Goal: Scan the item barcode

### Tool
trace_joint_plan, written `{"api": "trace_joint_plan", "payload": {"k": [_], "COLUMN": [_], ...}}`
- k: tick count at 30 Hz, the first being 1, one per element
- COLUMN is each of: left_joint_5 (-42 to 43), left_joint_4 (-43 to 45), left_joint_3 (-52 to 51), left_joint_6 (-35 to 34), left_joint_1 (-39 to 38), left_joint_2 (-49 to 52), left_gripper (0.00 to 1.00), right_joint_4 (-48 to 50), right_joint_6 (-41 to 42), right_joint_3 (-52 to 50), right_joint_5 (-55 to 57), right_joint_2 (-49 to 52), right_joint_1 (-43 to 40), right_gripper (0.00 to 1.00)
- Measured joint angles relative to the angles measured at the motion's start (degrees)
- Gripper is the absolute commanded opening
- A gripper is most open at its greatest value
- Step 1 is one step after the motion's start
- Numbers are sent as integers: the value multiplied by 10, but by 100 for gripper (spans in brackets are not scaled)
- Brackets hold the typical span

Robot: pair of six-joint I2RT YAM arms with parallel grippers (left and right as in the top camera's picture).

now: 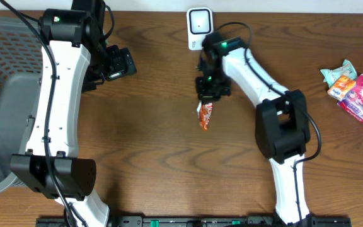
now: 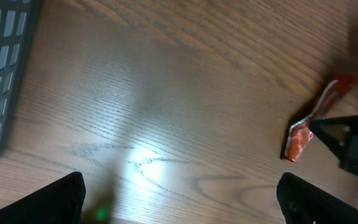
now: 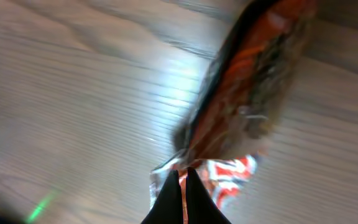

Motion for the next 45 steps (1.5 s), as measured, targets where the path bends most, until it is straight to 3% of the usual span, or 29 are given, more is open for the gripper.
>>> {"api": "trace_joint_plan", "payload": {"k": [7,12,13,16,19,21,24,28,38,42,45], "left_joint_5": [0,0,0,0,0,0,0,0,0,0,0], "left_joint_4": [0,0,0,0,0,0,0,0,0,0,0], "left_joint_3": [0,0,0,0,0,0,0,0,0,0,0], "left_joint_6": [0,0,0,0,0,0,0,0,0,0,0], "left_joint_1": [0,0,0,0,0,0,0,0,0,0,0], "left_joint_2": [0,0,0,0,0,0,0,0,0,0,0], "left_gripper": [98,98,98,98,98,98,98,98,98,98,98], "right_joint_4": [37,-5,-26,-73,-81,-87,-89,-54,72,96,99], "right_joint_6": [34,39,41,61,72,78,83,86,92,91,93], "right_joint_3": [-17,0,15,78,102,105,95,52,-67,-78,-79], "right_joint_5": [9,17,25,68,92,104,116,110,49,41,39], "right_joint_2": [0,0,0,0,-3,-4,-4,-4,-9,-13,-13], "right_joint_1": [52,68,68,53,31,12,-16,-29,2,20,27], "right_gripper": [1,4,11,55,70,70,67,50,47,1,1]}}
